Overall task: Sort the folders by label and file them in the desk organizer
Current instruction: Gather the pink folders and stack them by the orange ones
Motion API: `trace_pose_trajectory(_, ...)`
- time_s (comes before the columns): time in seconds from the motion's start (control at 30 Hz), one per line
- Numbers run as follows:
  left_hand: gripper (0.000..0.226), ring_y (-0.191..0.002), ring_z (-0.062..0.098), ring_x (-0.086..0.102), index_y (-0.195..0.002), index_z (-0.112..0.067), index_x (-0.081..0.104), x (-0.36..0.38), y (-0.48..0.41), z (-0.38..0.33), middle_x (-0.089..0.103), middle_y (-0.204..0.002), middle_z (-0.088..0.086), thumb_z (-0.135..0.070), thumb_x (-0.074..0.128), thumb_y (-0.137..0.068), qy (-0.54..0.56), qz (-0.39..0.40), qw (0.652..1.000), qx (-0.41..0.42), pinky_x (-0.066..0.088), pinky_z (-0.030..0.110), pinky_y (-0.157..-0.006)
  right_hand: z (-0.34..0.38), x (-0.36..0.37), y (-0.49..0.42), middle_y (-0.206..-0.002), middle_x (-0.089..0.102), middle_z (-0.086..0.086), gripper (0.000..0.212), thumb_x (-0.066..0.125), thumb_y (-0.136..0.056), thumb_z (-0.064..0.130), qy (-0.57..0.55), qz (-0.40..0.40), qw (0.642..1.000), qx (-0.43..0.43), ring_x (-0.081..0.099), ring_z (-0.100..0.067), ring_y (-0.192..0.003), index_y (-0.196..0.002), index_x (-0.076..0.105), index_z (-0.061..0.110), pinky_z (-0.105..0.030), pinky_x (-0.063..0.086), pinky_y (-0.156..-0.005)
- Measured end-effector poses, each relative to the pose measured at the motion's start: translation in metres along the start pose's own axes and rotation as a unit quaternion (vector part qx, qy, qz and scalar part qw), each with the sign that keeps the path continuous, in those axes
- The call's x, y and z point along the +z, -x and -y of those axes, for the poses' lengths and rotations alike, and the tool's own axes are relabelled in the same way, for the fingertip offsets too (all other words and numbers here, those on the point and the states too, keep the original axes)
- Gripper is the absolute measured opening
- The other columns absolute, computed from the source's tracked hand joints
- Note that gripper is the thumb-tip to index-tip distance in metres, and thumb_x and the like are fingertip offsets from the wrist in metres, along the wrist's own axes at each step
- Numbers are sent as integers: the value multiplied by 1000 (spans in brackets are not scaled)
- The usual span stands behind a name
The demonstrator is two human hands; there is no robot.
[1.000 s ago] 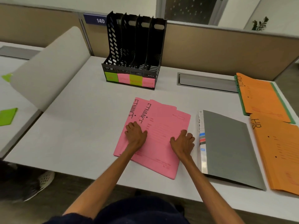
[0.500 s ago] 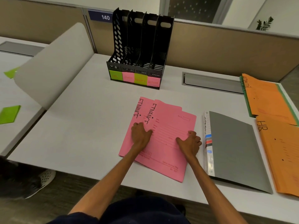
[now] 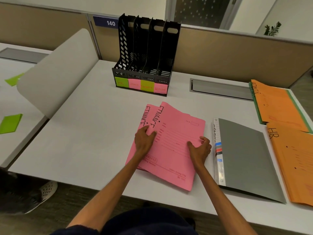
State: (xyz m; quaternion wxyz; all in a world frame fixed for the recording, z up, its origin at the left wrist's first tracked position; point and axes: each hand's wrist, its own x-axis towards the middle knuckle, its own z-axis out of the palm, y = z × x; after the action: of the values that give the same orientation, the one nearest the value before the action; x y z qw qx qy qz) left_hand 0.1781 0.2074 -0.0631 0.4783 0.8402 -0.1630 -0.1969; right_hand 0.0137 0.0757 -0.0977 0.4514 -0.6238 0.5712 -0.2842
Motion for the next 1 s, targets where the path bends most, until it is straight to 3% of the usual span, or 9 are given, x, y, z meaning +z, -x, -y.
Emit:
trace_pose_trajectory(0.13,53,-109,31,65,-135,-2,53,-8,-5,-10,61,-130,15,-24,67,-88,67,-24,997,25,53,48,-94,13,-5,-7,-127,49,-9,58,75,-81,19,-30,4,999,-20,52,-27,-116,-127,40,15,-49,45,-101)
trace_pose_trajectory(0.33,22,-90,29,68,-109,-3,67,-10,-12,-40,71,-104,12,-17,61,-92,144,-70,986,47,58,49,-82,28,-6,-11,-126,56,-10,58,71,-87,29,-37,20,999,-14,61,-30,-107,-133,38,18,-50,51,-94)
trace_pose_trajectory(0.4,27,-92,31,68,-114,-2,66,-8,-15,-49,71,-106,13,-18,61,-93,145,-63,986,51,57,49,-84,31,-8,-13,-126,58,-9,56,71,-86,32,-40,11,999,-7,62,-27,-105,-131,42,18,-46,53,-92)
trace_pose_trajectory(0.53,35,-103,29,66,-123,-1,63,4,-19,-65,69,-115,14,-17,62,-93,164,-67,982,70,54,49,-91,33,-18,-19,-115,67,-6,54,75,-82,37,-68,13,998,-7,65,-16,-87,-124,47,19,-28,54,-73)
trace_pose_trajectory(0.6,36,-107,25,64,-125,-1,62,13,-19,-76,68,-117,11,-17,62,-93,172,-74,979,79,52,47,-95,33,-25,-25,-114,66,-4,60,77,-80,38,-81,15,997,-11,66,-21,-93,-127,44,20,-35,57,-80)
trace_pose_trajectory(0.7,25,-90,12,64,-116,-8,68,29,-18,-94,71,-101,0,-16,61,-93,177,-80,973,121,56,43,-87,33,-39,-40,-111,65,0,62,79,-78,38,-89,-7,996,-15,66,-21,-94,-126,43,23,-38,56,-85)
trace_pose_trajectory(0.8,28,-97,14,67,-118,-9,67,46,-18,-115,72,-107,1,-18,59,-93,195,-67,969,139,57,41,-88,35,-54,-59,-111,65,0,64,79,-77,39,-88,-24,996,-14,67,-23,-94,-126,42,24,-41,57,-85)
trace_pose_trajectory(0.93,35,-94,-7,64,-125,-13,64,74,-19,-146,67,-112,-13,-17,64,-90,197,-62,965,163,56,33,-91,37,-74,-89,-113,63,0,66,79,-77,39,-84,-38,996,-19,66,-25,-97,-127,39,25,-45,57,-86)
trace_pose_trajectory(1.0,39,-94,-6,65,-128,-14,62,90,-17,-163,68,-115,-10,-16,65,-89,195,-47,964,175,56,27,-89,39,-84,-104,-116,61,-1,71,80,-76,42,-75,-28,996,-26,65,-27,-99,-130,37,23,-45,57,-86)
